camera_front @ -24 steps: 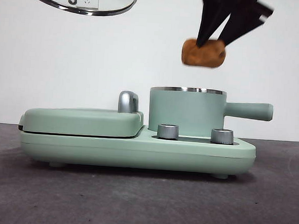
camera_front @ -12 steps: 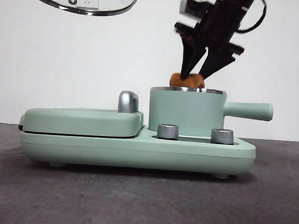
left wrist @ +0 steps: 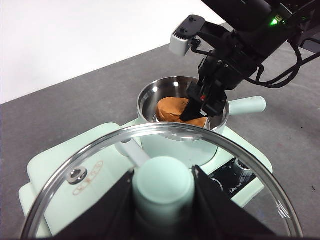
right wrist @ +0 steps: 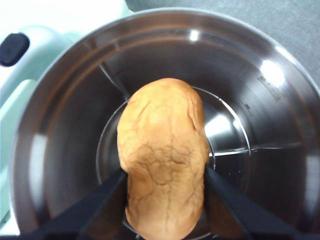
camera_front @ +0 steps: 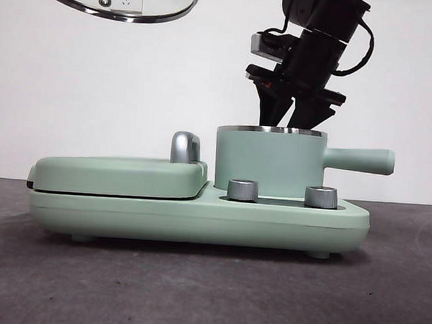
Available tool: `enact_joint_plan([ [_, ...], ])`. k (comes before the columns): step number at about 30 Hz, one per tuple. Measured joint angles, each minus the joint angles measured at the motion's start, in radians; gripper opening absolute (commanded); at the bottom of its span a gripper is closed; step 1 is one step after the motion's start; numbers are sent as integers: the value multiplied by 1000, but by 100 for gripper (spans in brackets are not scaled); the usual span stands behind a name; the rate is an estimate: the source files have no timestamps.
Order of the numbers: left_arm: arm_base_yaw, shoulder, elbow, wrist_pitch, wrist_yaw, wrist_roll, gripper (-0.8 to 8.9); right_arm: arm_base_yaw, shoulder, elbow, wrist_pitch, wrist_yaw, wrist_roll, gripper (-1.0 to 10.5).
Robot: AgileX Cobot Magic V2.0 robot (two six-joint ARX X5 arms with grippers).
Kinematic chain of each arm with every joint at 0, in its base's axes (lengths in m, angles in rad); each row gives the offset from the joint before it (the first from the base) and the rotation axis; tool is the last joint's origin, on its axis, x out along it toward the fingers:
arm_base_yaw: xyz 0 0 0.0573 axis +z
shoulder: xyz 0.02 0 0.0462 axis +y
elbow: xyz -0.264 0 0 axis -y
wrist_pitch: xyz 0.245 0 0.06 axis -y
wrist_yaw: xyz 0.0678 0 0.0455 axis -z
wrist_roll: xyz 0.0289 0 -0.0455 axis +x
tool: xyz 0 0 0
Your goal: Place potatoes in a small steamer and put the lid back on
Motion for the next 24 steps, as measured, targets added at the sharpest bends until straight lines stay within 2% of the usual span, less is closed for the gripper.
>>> enact_joint_plan([
  [3,0,0,0,0,0,0,11,0,2,1,4,-1,-3,331],
  [6,0,0,0,0,0,0,11,0,-8,41,-8,-1,-6,331],
  [10,0,0,0,0,0,0,11,8,-170,49,-95,-1,2,330],
  [12,0,0,0,-1,0,0,11,17,-268,24,-72,3,2,329],
  [15,0,0,0,0,0,0,11,41,-428,-124,-17,25,8,324],
  [18,0,0,0,0,0,0,11,57,-619,-357,115,25,51,323],
  [24,0,0,0,0,0,-9,11,76,-886,-659,260,56,135,316],
])
